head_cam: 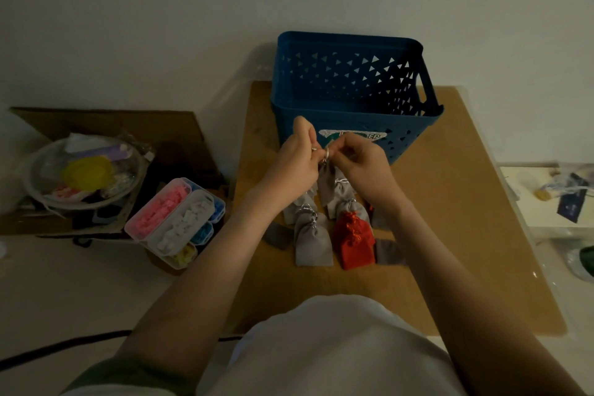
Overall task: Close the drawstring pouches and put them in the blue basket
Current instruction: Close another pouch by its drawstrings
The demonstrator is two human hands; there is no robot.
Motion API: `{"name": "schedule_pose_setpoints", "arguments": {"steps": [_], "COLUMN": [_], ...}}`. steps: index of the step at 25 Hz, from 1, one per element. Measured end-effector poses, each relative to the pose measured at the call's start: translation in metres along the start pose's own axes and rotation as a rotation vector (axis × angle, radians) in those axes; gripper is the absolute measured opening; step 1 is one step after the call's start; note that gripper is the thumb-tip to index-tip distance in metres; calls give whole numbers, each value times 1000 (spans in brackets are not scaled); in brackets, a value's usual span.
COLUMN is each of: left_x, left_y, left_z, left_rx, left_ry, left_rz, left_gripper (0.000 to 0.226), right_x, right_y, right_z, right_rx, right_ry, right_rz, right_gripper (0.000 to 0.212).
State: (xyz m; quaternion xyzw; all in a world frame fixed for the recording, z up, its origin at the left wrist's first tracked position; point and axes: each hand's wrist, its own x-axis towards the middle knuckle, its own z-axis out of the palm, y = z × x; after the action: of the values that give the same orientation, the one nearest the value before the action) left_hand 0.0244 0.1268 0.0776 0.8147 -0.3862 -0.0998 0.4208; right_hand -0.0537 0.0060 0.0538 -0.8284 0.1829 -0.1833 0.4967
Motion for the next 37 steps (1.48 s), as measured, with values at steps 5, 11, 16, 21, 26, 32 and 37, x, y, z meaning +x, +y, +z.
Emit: {"name": "schedule_pose_setpoints", "arguments": {"steps": [5,11,16,21,26,32,37], "left_x": [0,1,8,1,4,2,0], "left_y": [4,-2,-17,-14,-23,-16,-22], "left_z": [-1,0,4,14,26,51,88], "left_rx": [211,136,-39,275,320,53,-244], "left_ry": [60,115,274,331,198,-118,-364], "left_rz": [100,40,-152,191,263,-97,-269], "left_gripper": [28,28,17,18,12,12,14], "right_x": [1,1,2,0,-4,-20,-48], "right_y": [-8,-13,-9,-8,10,56,97], "right_z": [5,6,-1,-2,-8,-19,-45], "right_rx": [-120,-44,382,443,360,394,437], "right_ry": [69,1,-106,-97,19,-23,-179], "right_rz": [46,57,140,185,293,362,409], "right_gripper": [7,10,11,14,16,10,32]}}
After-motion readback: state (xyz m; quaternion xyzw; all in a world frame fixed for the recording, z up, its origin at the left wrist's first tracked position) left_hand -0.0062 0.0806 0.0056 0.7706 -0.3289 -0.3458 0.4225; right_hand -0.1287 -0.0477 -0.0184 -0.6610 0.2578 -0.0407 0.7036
